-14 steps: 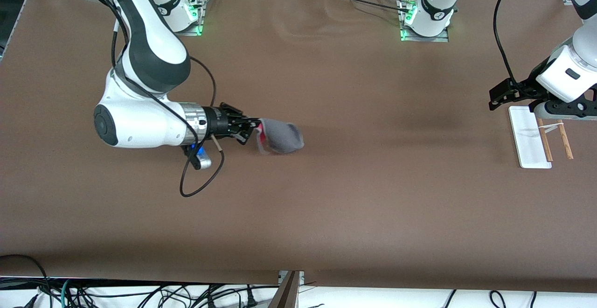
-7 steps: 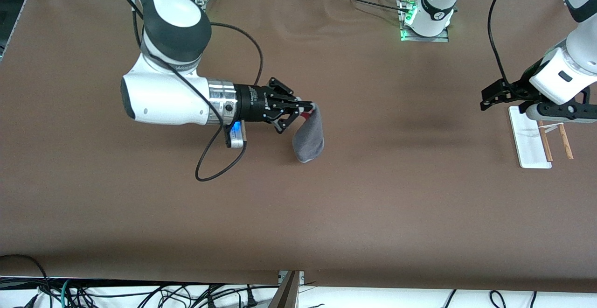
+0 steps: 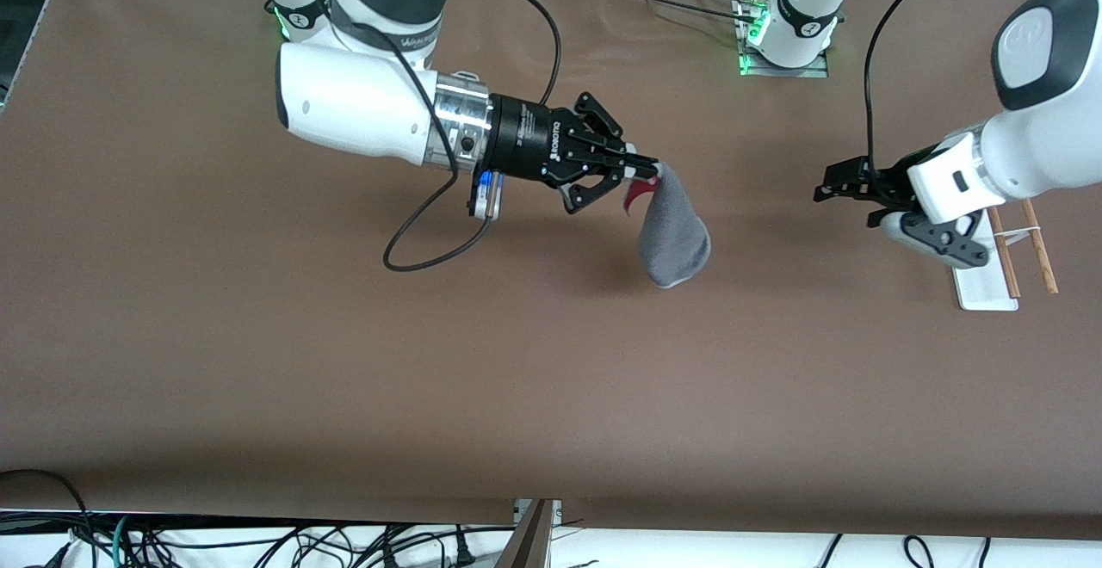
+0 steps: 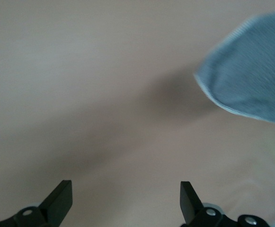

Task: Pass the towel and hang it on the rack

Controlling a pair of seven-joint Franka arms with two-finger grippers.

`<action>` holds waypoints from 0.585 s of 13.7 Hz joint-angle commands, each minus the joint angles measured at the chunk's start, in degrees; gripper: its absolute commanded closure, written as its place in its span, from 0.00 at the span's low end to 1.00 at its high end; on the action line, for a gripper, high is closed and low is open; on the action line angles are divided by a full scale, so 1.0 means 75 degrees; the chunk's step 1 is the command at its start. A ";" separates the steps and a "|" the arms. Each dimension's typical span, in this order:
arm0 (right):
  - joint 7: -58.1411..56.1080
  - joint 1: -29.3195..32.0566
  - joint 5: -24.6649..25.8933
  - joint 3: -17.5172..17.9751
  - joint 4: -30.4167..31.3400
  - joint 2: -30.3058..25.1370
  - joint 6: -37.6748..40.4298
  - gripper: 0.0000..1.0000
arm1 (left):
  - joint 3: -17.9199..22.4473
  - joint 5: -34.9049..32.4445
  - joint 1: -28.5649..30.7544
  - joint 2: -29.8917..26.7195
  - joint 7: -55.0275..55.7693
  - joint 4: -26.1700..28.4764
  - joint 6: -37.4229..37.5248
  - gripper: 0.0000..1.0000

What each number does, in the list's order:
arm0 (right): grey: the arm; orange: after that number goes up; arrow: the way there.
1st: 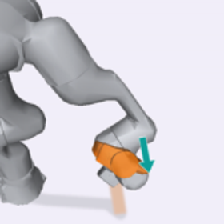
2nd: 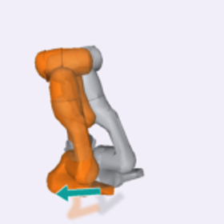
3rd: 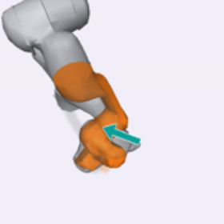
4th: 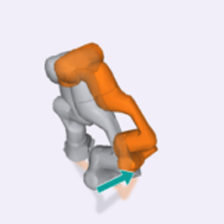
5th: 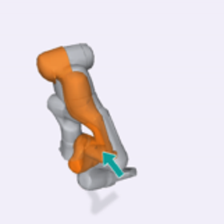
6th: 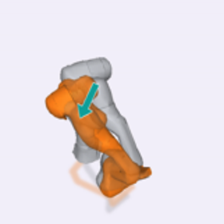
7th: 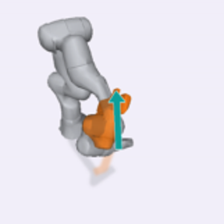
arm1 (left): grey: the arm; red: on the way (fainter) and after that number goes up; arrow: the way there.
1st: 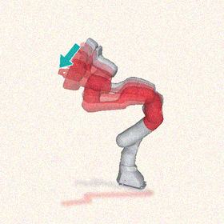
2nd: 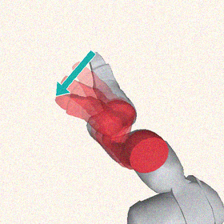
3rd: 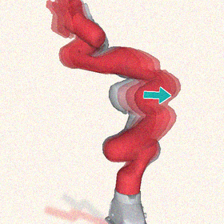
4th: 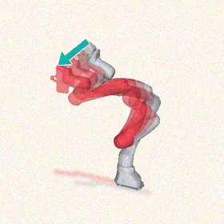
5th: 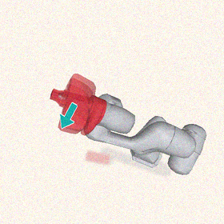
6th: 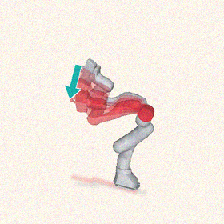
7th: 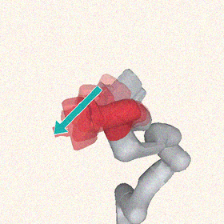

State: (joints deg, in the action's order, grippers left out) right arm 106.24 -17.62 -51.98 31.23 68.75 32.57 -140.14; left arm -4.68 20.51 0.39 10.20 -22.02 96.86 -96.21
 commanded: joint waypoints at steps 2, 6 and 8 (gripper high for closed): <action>0.0495 -0.0263 -0.0124 0.0008 -0.0283 0.0064 -0.0509 1.00 | 0.0015 0.1410 -0.0052 0.0607 -0.2379 -0.0095 0.0089 0.00; 0.0507 -0.0264 -0.0124 0.0008 -0.0295 0.0064 -0.0522 1.00 | -0.0020 0.2525 -0.0391 0.0947 -0.4289 -0.0095 -0.0249 0.00; 0.0507 -0.0276 -0.0124 0.0008 -0.0295 0.0064 -0.0522 1.00 | -0.0020 0.3039 -0.0626 0.1251 -0.5298 -0.0095 -0.0682 0.00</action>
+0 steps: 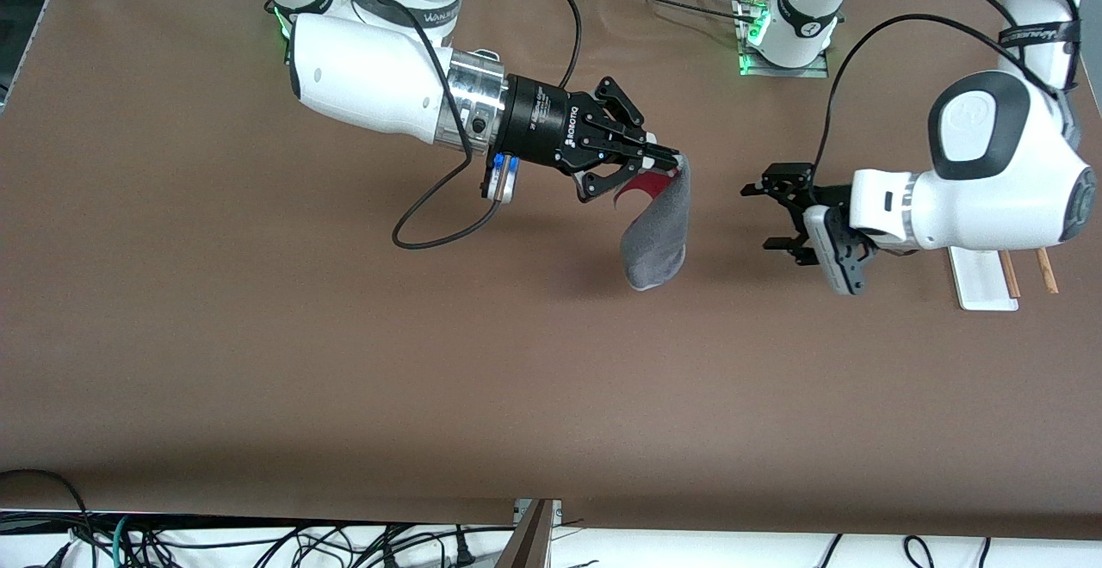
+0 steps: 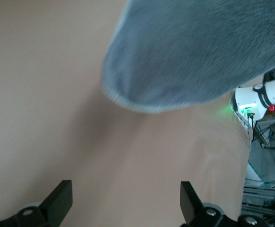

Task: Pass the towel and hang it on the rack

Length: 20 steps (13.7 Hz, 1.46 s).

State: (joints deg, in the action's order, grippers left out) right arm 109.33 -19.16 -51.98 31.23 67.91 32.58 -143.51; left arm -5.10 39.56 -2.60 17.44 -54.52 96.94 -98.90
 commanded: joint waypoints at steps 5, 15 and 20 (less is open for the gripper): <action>0.0095 -0.0071 -0.0112 0.0008 -0.0184 0.0051 -0.0073 1.00 | 0.0035 0.1380 -0.0649 0.0779 -0.2151 -0.0129 -0.1343 0.01; 0.0095 -0.0083 -0.0088 0.0008 -0.0184 0.0051 -0.0073 1.00 | 0.0035 0.2740 -0.0731 0.0991 -0.3476 -0.0129 -0.1591 0.63; 0.0095 -0.0083 -0.0077 0.0008 -0.0184 0.0051 -0.0073 1.00 | 0.0035 0.2764 -0.0930 0.1085 -0.3488 -0.0140 -0.1591 1.00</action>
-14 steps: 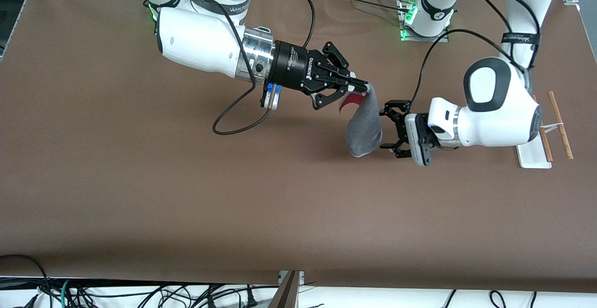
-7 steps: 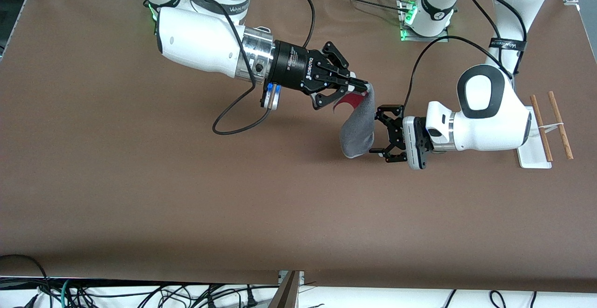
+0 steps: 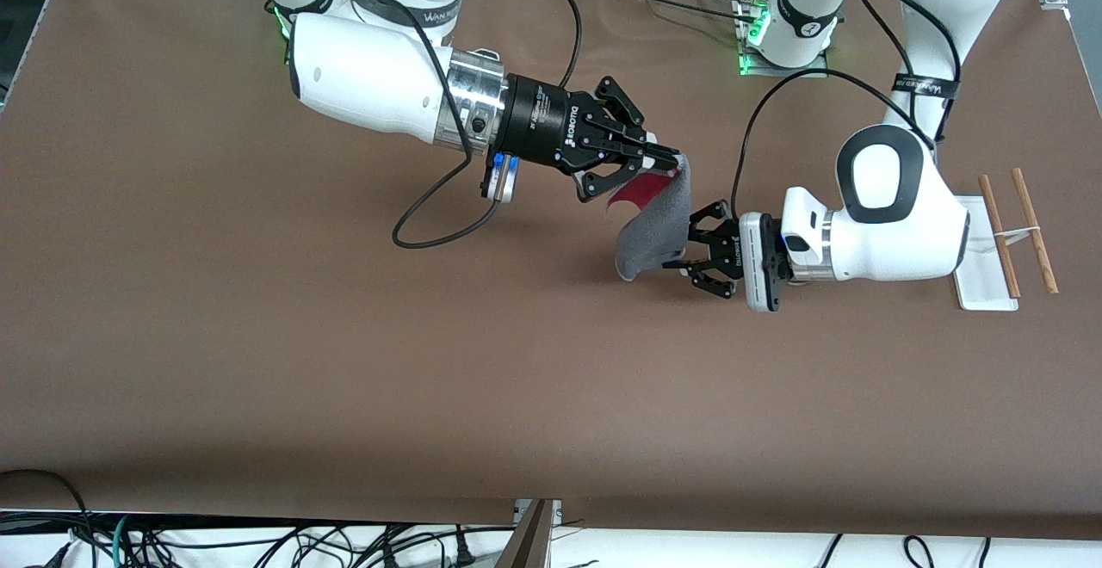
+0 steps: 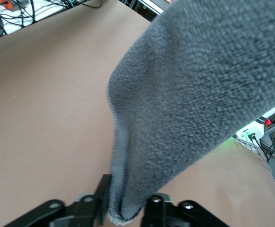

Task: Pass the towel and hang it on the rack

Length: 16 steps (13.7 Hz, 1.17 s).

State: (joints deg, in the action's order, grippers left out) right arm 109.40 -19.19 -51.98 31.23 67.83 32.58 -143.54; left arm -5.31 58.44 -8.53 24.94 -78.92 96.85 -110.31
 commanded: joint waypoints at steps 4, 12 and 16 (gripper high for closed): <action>0.0085 -0.0067 -0.0088 0.0008 -0.0173 0.0062 -0.0068 0.85 | 0.0076 0.0235 -0.0105 0.0050 -0.0223 -0.0129 -0.0046 1.00; -0.0068 0.0435 -0.0007 -0.0132 -0.0173 0.0074 0.0598 0.04 | 0.0169 -0.0138 0.0001 -0.0044 -0.0165 -0.0140 0.0129 1.00; -0.0780 0.1150 0.1126 -0.0132 -0.0138 0.0086 0.1417 0.02 | 0.0181 -0.2455 0.0550 -0.0126 0.0104 -0.0818 0.0865 1.00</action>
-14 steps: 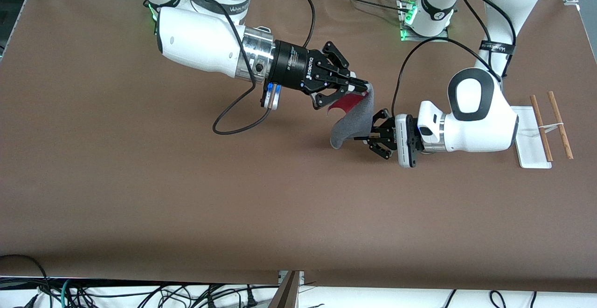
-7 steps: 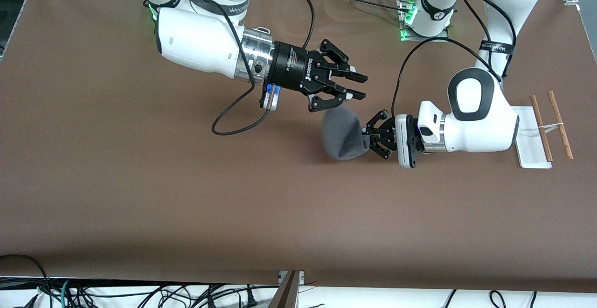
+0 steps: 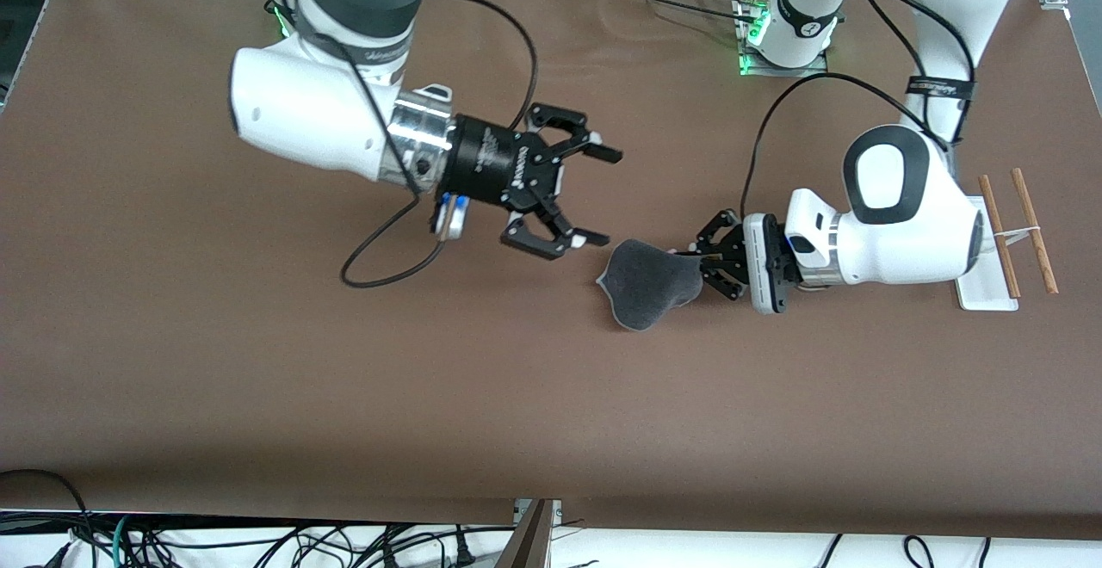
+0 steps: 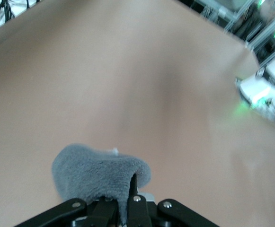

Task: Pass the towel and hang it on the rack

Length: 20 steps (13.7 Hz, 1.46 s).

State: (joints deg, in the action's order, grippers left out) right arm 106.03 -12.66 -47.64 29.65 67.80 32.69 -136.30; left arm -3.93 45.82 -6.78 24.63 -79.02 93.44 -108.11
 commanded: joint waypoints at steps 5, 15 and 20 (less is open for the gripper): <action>-0.2344 0.1370 0.1334 -0.0085 0.0287 -0.0150 0.2572 0.02 | -0.0003 -0.2893 0.1581 -0.0062 0.0118 -0.0540 0.1638 1.00; -1.0016 0.1430 0.4050 -0.2816 0.3061 -0.3311 0.6056 0.02 | 0.0032 -0.7909 0.3247 0.0184 -0.1332 -0.1021 0.3540 1.00; -1.2951 0.1419 0.5496 -0.3625 0.3382 -0.3820 0.6045 0.02 | 0.0032 -0.8861 0.4102 0.0430 -0.2072 -0.1137 0.3388 1.00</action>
State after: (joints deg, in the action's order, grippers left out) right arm 14.71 -1.89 -8.02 3.93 91.10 5.70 -90.10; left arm -2.96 -17.81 22.01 26.52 -91.73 86.83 -82.80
